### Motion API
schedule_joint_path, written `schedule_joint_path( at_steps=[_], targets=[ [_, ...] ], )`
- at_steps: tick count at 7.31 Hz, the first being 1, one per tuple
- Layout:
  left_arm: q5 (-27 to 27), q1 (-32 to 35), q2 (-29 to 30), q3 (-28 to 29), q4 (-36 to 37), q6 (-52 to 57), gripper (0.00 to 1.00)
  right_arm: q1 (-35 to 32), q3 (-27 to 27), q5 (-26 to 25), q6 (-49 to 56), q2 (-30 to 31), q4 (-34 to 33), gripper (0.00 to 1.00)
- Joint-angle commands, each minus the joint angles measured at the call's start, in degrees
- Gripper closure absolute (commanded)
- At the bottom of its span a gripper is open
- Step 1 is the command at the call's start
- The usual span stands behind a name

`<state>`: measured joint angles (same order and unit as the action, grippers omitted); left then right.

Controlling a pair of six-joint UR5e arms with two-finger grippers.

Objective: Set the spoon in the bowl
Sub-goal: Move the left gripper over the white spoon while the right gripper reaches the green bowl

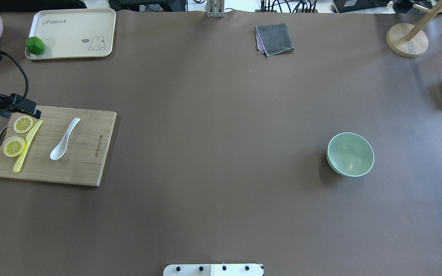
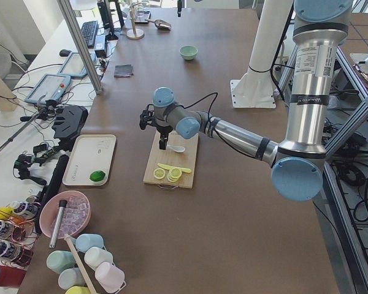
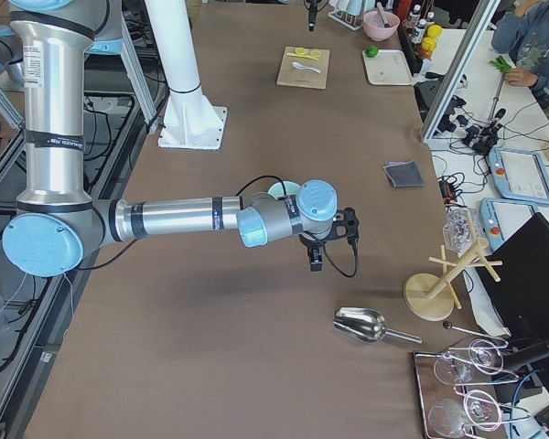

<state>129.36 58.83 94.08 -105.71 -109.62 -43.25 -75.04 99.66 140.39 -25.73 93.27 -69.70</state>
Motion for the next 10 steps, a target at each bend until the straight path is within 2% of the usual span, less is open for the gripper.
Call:
schedule_joint_path(
  at_steps=[1,2,3,4,5,8,9,10],
  targets=[
    [-4.6,-5.1,1.8,0.4,-1.1,-3.9,0.03,11.2,3.6,-6.9,-15.2,-0.8,4.9,0.06],
    [-7.1,-6.9,1.8,0.5,-1.1,-3.8,0.03,15.9,5.7,-10.1,-18.5,-0.7,4.9,0.08],
    [-7.9,-7.9,2.1,0.8,-1.1,-3.7,0.03,19.5,5.8,-10.8,-19.2,-0.8,4.9,0.08],
    [-7.9,-8.2,2.7,2.0,-1.2,-3.2,0.03,22.9,5.7,-14.3,-19.9,-0.9,5.0,0.11],
    [-7.9,-8.3,3.1,2.6,-1.2,-3.2,0.03,24.5,5.6,-16.4,-20.1,-1.4,5.0,0.17],
    [-7.9,-8.4,3.0,3.1,-1.3,-3.2,0.03,27.8,5.2,-16.6,-21.7,-2.0,4.9,0.29],
    [-7.9,-8.4,3.0,3.6,-1.3,-3.2,0.03,29.2,5.2,-16.6,-22.9,-2.0,4.9,0.40],
    [-7.9,-8.8,3.1,4.2,-1.3,-3.2,0.03,29.5,5.3,-16.5,-23.7,-2.0,5.0,0.56]
  ],
)
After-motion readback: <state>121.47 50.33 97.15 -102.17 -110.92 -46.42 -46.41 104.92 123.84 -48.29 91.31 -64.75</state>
